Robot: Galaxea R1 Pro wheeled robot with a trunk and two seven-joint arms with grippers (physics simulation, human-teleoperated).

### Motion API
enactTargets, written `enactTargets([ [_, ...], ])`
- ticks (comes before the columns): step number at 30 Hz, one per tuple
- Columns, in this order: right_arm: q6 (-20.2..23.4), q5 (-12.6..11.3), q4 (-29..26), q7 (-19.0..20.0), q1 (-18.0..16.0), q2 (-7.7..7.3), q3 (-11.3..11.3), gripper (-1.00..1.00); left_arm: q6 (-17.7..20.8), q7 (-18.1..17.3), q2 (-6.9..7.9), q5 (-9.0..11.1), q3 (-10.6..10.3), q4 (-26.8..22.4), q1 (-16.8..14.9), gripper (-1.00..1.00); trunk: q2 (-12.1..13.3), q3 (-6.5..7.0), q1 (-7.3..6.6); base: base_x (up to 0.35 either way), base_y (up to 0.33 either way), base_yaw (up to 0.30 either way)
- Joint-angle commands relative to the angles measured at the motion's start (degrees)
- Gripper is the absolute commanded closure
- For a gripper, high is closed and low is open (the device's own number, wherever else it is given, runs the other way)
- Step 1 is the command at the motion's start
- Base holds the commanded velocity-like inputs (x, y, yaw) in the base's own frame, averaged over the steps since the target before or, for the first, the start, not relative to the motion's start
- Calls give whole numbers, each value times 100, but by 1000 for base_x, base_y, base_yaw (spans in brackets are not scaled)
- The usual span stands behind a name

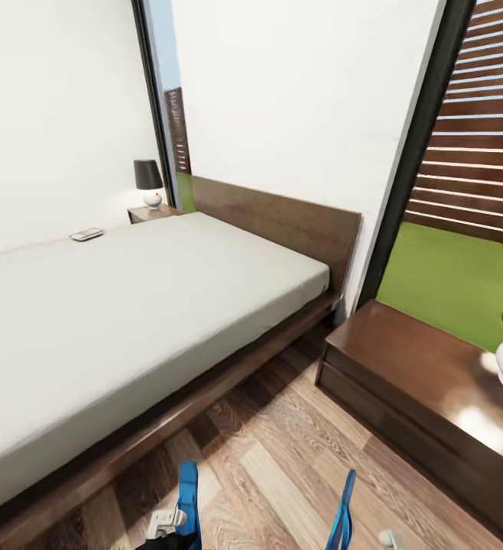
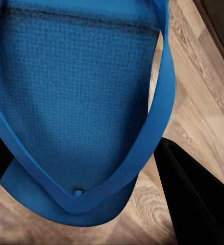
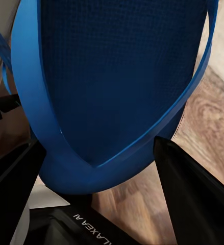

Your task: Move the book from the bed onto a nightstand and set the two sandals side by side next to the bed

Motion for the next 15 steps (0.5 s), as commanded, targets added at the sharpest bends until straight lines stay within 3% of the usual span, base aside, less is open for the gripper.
enactTargets([
  [1,-22,58,-2,18,-2,-1,-51,100,-3,-34,0,-6,43,10,-5,100,-2,-5,-1,0,0,273],
  [15,-22,58,0,18,-2,-1,-51,100,-2,-34,0,-5,41,10,-5,100,-2,-5,-1,0,0,273],
])
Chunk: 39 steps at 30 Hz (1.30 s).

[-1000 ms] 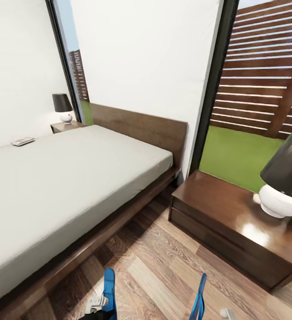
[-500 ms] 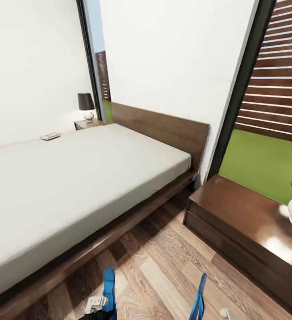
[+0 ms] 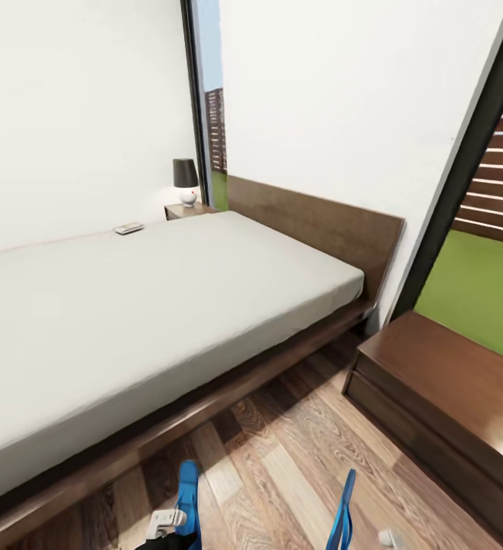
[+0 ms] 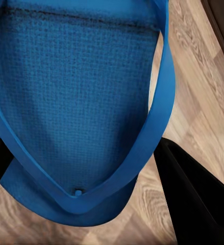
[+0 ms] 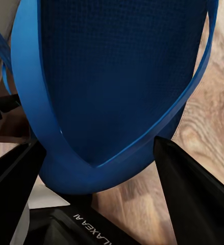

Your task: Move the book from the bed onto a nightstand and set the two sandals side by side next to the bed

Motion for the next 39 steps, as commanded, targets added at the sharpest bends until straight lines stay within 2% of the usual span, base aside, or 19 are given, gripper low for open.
enactTargets([
  [1,-22,59,-2,18,-2,-1,-49,100,-2,-34,0,-9,43,10,-5,100,-2,-5,-1,0,0,273],
  [39,-22,59,-2,18,-2,14,-49,100,-3,-34,0,-8,39,10,-5,100,-2,-5,-1,0,0,273],
])
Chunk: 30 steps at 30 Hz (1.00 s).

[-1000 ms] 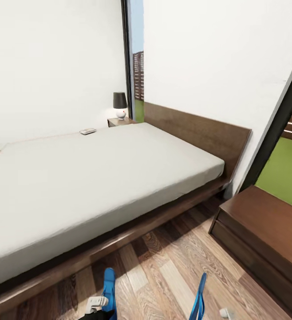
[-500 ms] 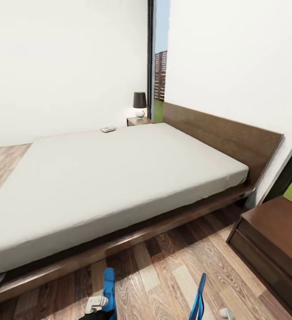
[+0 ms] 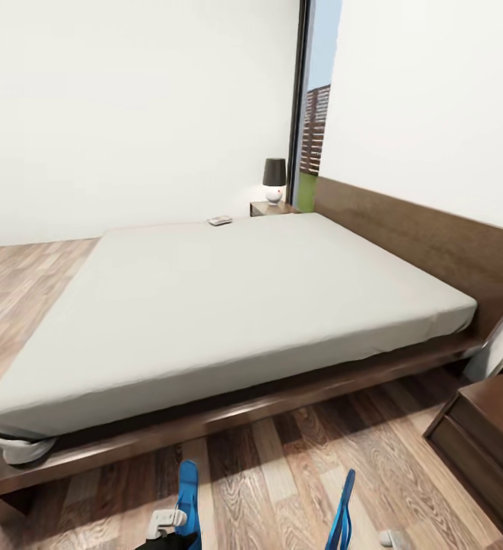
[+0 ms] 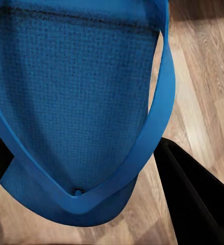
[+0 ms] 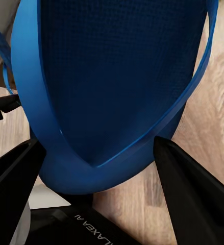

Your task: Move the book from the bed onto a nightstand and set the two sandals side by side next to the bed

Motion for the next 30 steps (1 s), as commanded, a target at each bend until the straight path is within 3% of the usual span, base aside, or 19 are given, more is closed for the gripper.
enactTargets([
  [1,-22,59,1,18,-2,0,-48,100,-1,-34,0,-7,43,10,-5,100,-2,-5,-1,0,0,273],
  [30,-22,59,0,18,-2,2,-48,100,-2,-34,0,-8,46,10,-5,100,-2,-5,-1,0,0,264],
])
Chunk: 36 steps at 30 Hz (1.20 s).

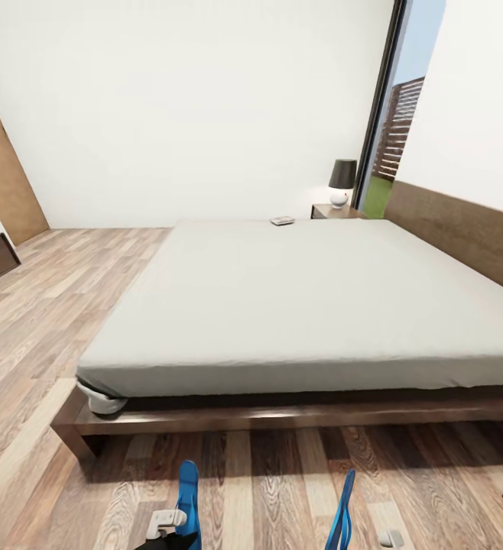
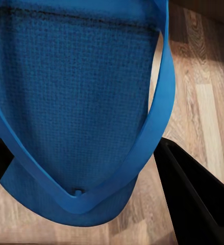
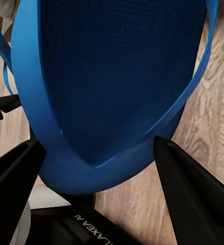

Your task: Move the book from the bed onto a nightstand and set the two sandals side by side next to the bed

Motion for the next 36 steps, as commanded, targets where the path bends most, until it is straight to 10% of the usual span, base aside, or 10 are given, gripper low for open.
enactTargets([
  [1,-22,59,0,17,-2,0,-48,100,-3,-34,1,-6,41,9,-5,100,-2,-5,-1,0,0,60],
  [20,20,49,-7,-251,-4,-42,-71,100,-1,186,106,12,89,-1,-5,100,-2,-5,-1,0,0,4],
  [25,54,42,-8,-399,-3,-60,-84,100,59,2058,110,28,90,-188,-5,100,-2,-5,-1,0,0,0],
  [36,57,33,-5,-382,-2,-346,-92,100,1987,3645,-45,-6,74,-2072,-50,100,-2,-5,-1,0,0,0],
])
